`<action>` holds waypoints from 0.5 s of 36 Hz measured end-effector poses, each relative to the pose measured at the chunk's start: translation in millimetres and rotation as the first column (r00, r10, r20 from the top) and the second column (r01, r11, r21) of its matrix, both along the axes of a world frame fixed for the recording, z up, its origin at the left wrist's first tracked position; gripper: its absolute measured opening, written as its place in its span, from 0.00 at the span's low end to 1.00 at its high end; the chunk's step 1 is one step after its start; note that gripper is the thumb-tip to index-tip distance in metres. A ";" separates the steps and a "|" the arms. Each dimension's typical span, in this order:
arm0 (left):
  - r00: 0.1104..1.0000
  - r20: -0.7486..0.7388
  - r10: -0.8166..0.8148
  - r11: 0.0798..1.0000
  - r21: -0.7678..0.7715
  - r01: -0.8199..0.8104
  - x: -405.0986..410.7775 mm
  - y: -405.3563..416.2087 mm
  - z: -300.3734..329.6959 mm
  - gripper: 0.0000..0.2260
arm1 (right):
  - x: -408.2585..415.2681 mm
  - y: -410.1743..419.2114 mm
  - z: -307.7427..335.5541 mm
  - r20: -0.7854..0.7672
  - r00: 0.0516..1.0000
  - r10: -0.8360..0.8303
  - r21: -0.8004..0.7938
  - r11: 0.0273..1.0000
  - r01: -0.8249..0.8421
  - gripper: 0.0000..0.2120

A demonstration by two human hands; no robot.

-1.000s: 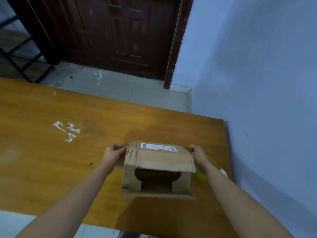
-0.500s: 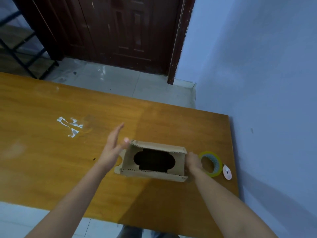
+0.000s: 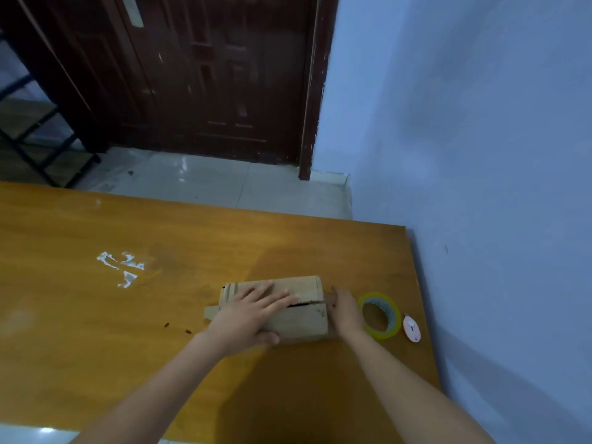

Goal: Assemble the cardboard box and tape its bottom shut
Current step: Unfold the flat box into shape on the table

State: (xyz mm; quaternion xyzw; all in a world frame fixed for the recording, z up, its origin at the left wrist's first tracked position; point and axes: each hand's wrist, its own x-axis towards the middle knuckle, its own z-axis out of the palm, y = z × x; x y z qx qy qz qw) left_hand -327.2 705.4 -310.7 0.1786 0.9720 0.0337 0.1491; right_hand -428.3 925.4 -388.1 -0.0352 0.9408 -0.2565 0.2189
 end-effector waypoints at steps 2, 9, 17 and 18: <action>0.999 0.034 -0.004 1.000 -0.011 0.005 -9.0 -2.0 2.6 0.35 | -0.8 2.5 11.9 -0.029 1.000 -0.004 -0.110 0.994 0.001 0.25; 0.998 0.054 -0.040 0.998 -0.054 0.043 -33.0 -3.6 2.3 0.32 | 9.1 -11.1 62.1 -0.290 0.934 0.210 -0.221 0.935 -0.279 0.24; 0.985 0.162 0.066 0.988 0.126 -0.087 -27.9 6.1 -8.4 0.31 | 32.9 -38.6 42.2 -0.308 0.776 0.550 0.231 0.834 -0.500 0.29; 0.983 0.154 0.102 0.975 0.181 -0.130 -24.7 6.1 -11.2 0.32 | 35.0 -39.1 38.3 -0.315 0.772 0.552 0.254 0.833 -0.491 0.30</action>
